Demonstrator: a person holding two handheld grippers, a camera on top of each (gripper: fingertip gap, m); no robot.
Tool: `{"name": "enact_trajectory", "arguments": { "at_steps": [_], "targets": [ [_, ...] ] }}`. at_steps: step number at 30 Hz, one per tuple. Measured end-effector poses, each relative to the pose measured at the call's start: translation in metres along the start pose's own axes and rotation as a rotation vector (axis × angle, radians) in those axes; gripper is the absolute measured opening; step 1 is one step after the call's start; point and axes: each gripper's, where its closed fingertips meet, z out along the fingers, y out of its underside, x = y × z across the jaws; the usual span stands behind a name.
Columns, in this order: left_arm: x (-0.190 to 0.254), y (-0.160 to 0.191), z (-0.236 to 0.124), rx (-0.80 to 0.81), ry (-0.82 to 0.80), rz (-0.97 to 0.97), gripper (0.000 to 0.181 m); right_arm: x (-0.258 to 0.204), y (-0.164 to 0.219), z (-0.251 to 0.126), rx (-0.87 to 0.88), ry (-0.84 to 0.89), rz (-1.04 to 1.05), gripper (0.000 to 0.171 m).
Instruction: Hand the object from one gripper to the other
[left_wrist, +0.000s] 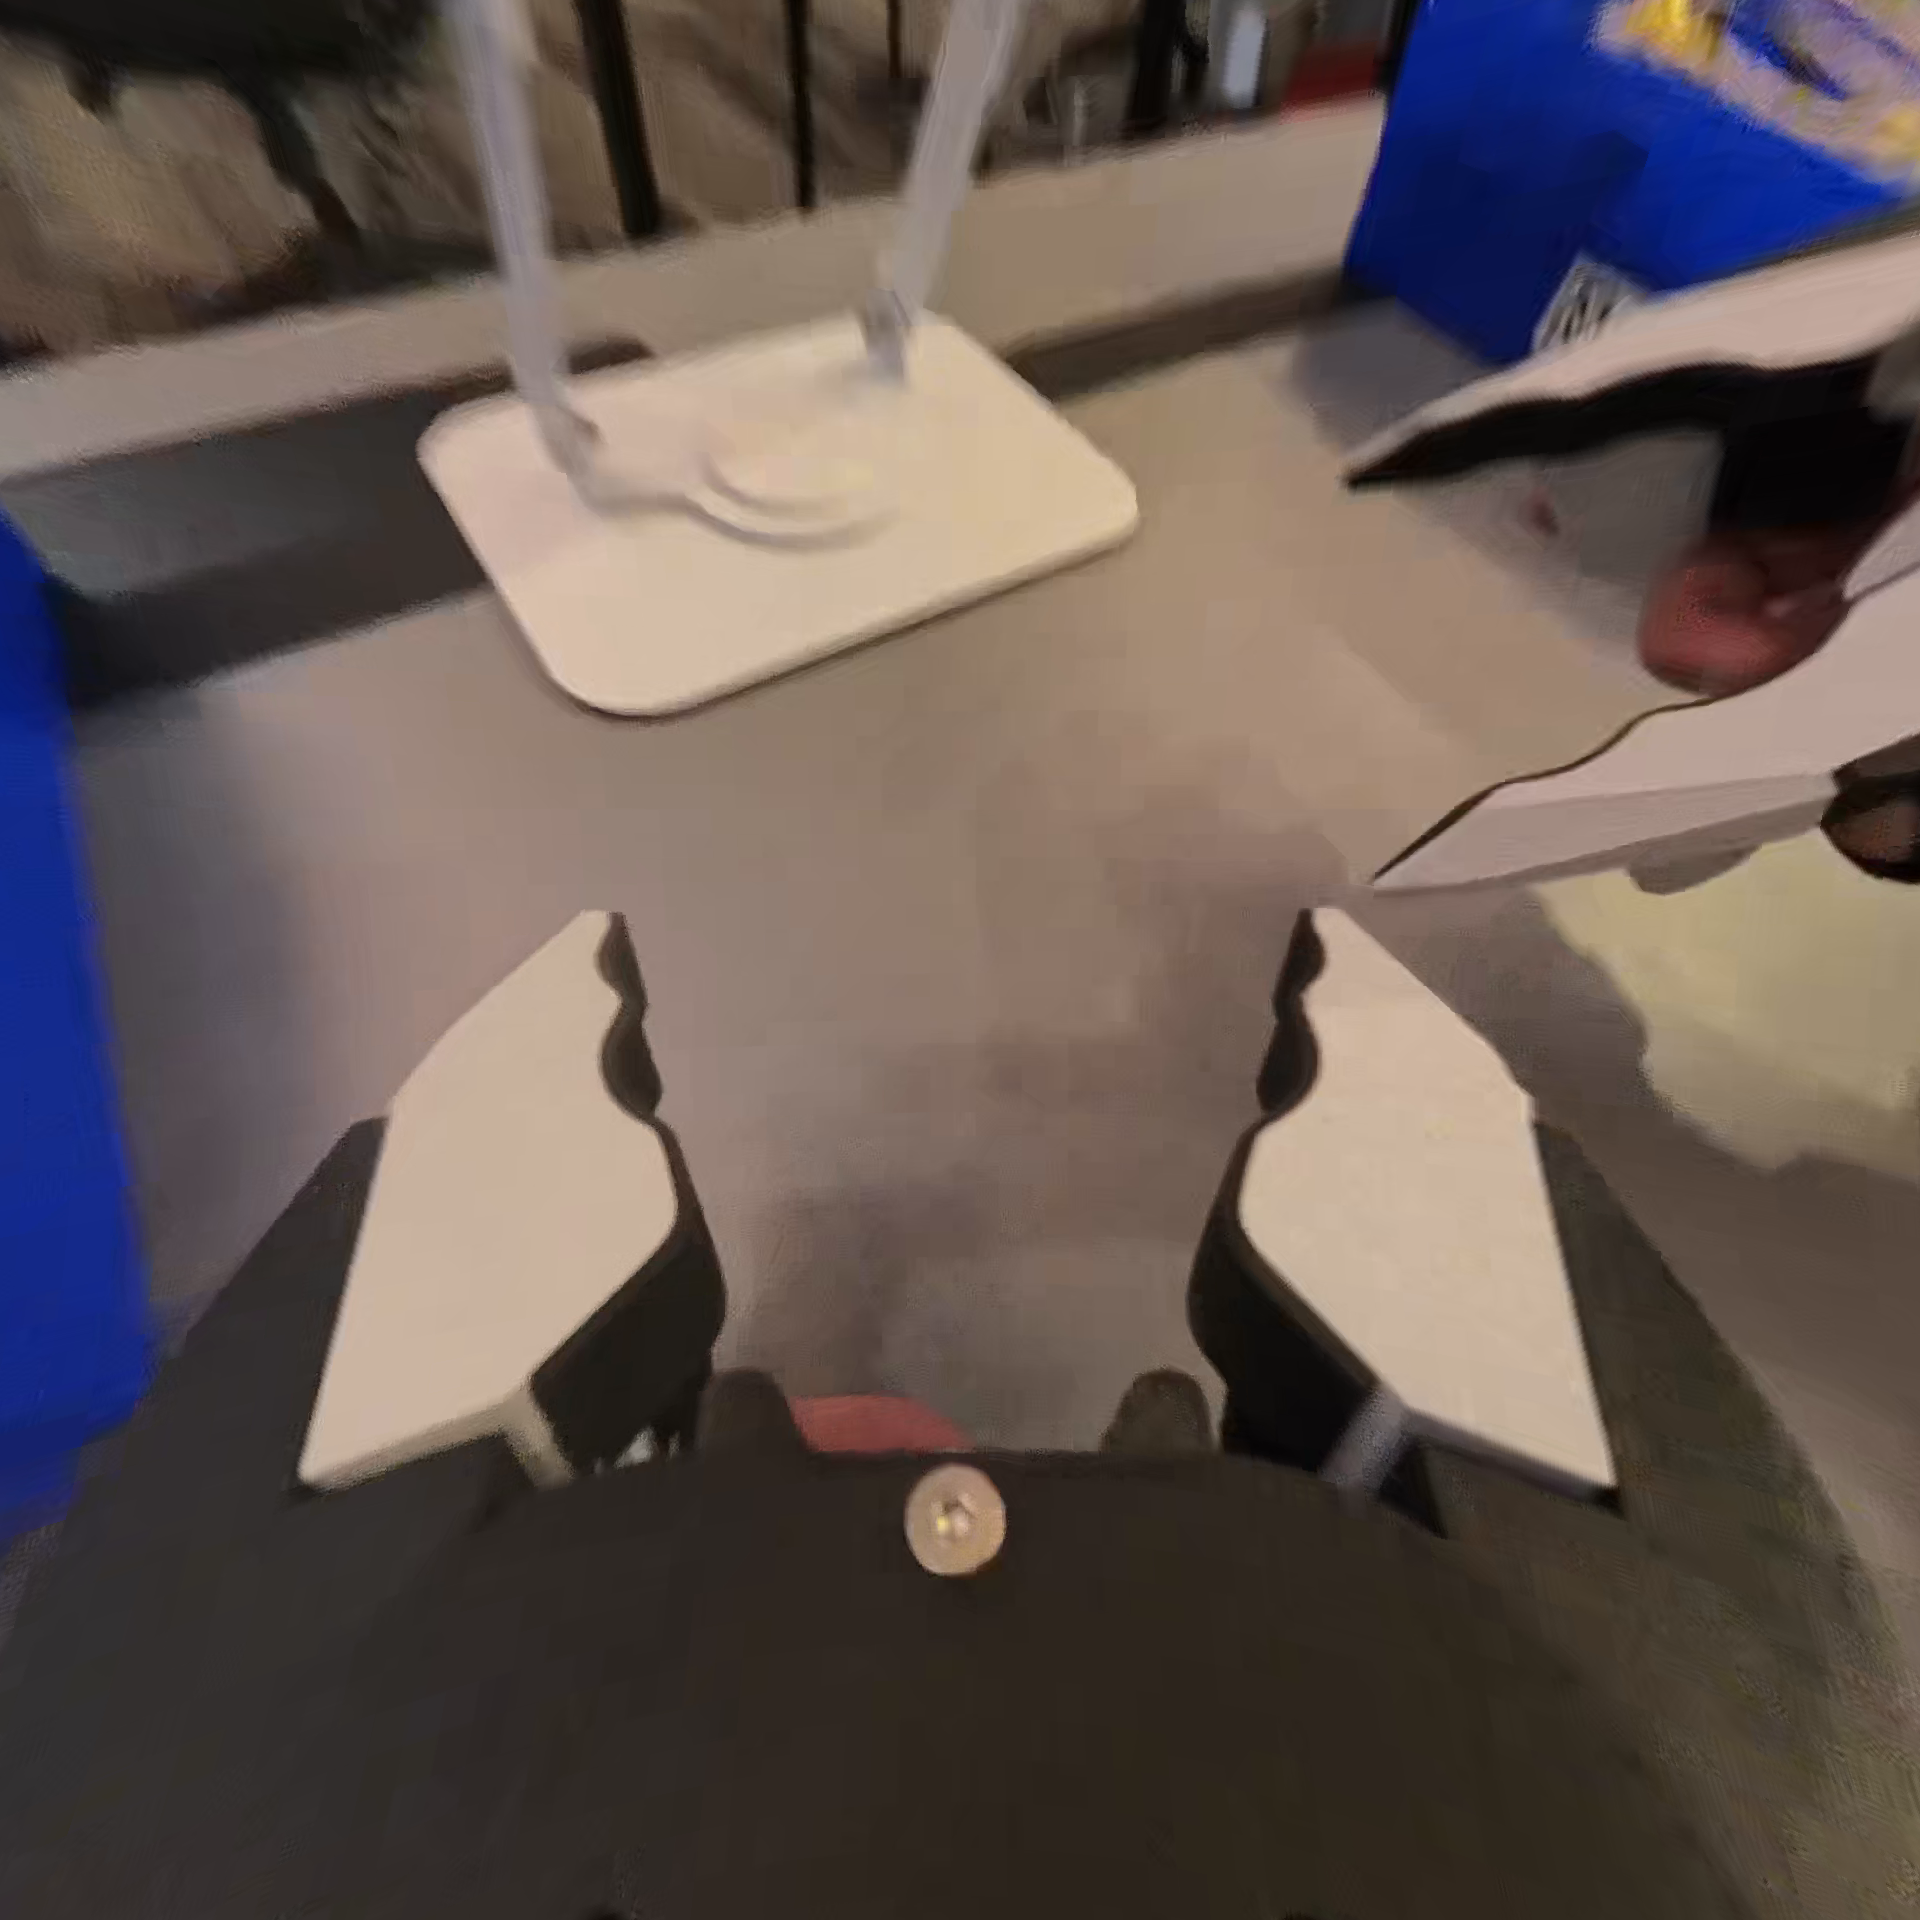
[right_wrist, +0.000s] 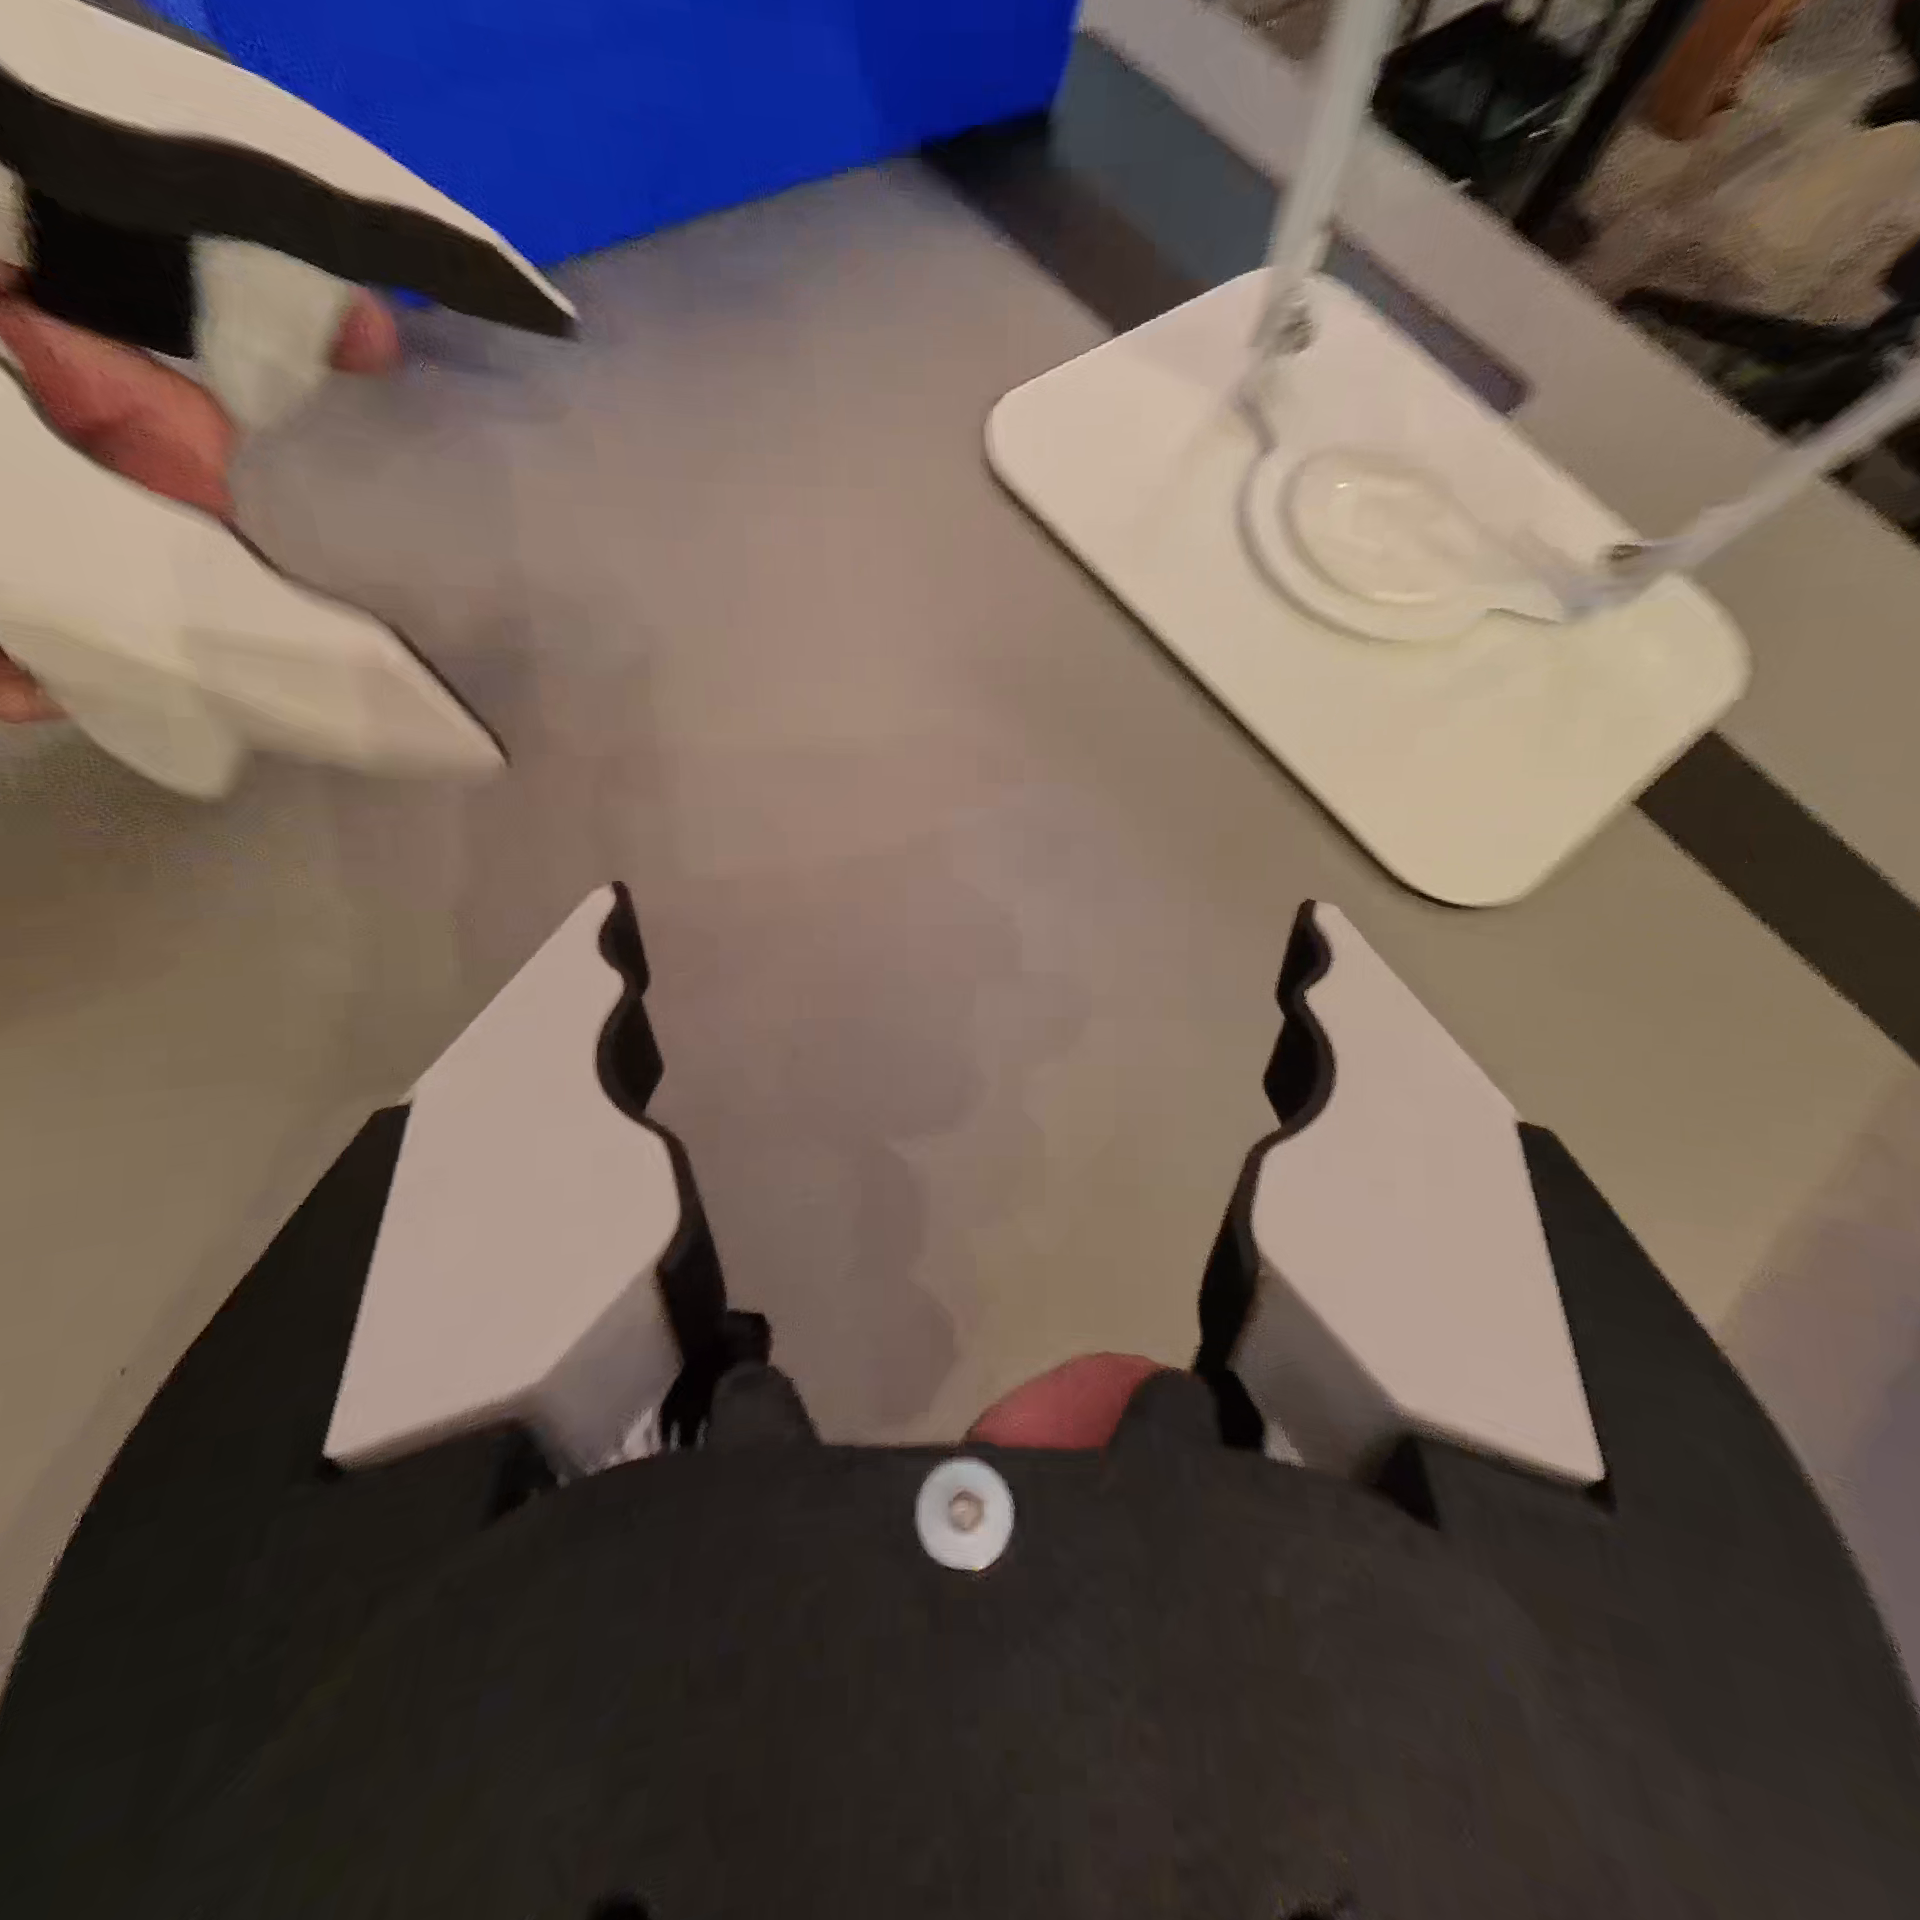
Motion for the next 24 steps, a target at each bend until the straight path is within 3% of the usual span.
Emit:
{"name": "enact_trajectory", "arguments": {
  "at_steps": [2, 6, 11, 13, 15, 16, 19, 21, 22, 24],
  "targets": [
    [-0.017, -0.023, -0.026, 0.082, -0.044, 0.007, 0.094, 0.029, -0.011, -0.034, 0.069, 0.126, -0.012, 0.093],
    [-0.081, -0.065, -0.097, 0.236, -0.31, 0.118, 0.081, 0.115, -0.001, -0.127, 0.153, 0.367, 0.032, 0.065],
    [-0.176, -0.075, -0.172, 0.29, -0.537, 0.072, 0.084, 0.256, 0.077, -0.269, 0.154, 0.795, 0.161, 0.023],
    [-0.219, -0.062, -0.187, 0.246, -0.652, 0.094, 0.085, 0.299, 0.122, -0.306, 0.085, 0.905, 0.223, 0.034],
    [-0.256, -0.048, -0.193, 0.209, -0.726, 0.104, 0.085, 0.329, 0.169, -0.321, -0.016, 0.946, 0.292, 0.078],
    [-0.272, -0.039, -0.194, 0.191, -0.748, 0.095, 0.085, 0.34, 0.187, -0.323, -0.065, 0.95, 0.3, 0.086],
    [-0.307, -0.019, -0.191, 0.153, -0.758, 0.022, 0.096, 0.358, 0.225, -0.314, -0.085, 0.893, 0.389, 0.081],
    [-0.325, -0.006, -0.185, 0.1, -0.764, -0.01, 0.113, 0.362, 0.245, -0.3, -0.086, 0.815, 0.477, 0.076],
    [-0.332, -0.004, -0.182, 0.089, -0.77, -0.024, 0.122, 0.362, 0.252, -0.293, -0.117, 0.786, 0.472, 0.07],
    [-0.339, -0.008, -0.174, 0.088, -0.761, 0.002, 0.121, 0.36, 0.258, -0.278, -0.159, 0.738, 0.42, 0.052]
  ]
}}
